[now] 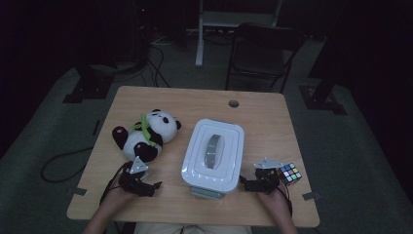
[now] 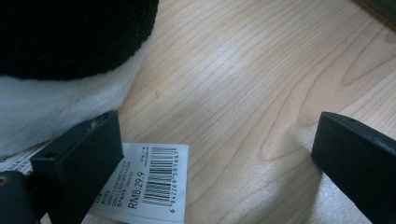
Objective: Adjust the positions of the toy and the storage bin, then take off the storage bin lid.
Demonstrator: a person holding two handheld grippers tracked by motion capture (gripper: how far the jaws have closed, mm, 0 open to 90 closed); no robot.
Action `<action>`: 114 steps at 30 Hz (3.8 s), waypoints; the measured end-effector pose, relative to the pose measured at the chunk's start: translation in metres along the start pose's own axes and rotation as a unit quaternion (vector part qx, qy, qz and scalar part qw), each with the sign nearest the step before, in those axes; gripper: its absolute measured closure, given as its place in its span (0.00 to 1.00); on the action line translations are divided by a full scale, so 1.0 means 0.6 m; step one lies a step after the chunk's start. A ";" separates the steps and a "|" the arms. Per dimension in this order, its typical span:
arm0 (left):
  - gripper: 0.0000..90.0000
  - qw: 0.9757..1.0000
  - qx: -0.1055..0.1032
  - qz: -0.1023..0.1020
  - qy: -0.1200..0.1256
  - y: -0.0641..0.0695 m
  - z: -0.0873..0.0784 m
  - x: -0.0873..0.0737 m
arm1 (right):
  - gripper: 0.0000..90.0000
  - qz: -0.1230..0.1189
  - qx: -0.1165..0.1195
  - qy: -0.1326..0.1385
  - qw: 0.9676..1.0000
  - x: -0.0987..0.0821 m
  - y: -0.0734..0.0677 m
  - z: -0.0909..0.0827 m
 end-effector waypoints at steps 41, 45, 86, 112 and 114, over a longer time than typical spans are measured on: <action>0.03 1.000 0.001 -0.002 0.000 0.000 0.000 0.000 | 0.17 0.037 0.024 0.044 0.998 0.060 0.003 -0.103; 0.03 1.000 0.001 -0.001 0.000 0.000 0.000 0.000 | 0.17 0.029 0.013 0.052 0.998 0.073 0.004 -0.119; 0.03 1.000 0.000 -0.001 -0.001 0.000 0.000 0.000 | 0.21 -0.043 0.166 0.108 0.979 0.207 -0.173 -0.132; 0.03 1.000 0.000 0.000 -0.001 0.000 0.000 0.000 | 0.57 -0.097 0.158 0.088 0.979 0.210 -0.208 -0.100; 0.03 1.000 0.000 0.000 -0.001 0.000 0.000 0.000 | 0.63 -0.098 0.166 0.089 0.977 0.210 -0.211 -0.099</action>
Point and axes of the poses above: each handheld gripper's, and its own axes: z roughly forward along the jaws, x roughly out of its top, y roughly to its right, the point moved 8 cm from there along z, roughly forward along the jaws, and after that the axes turned 3 degrees about -y, right-handed, at the moved point
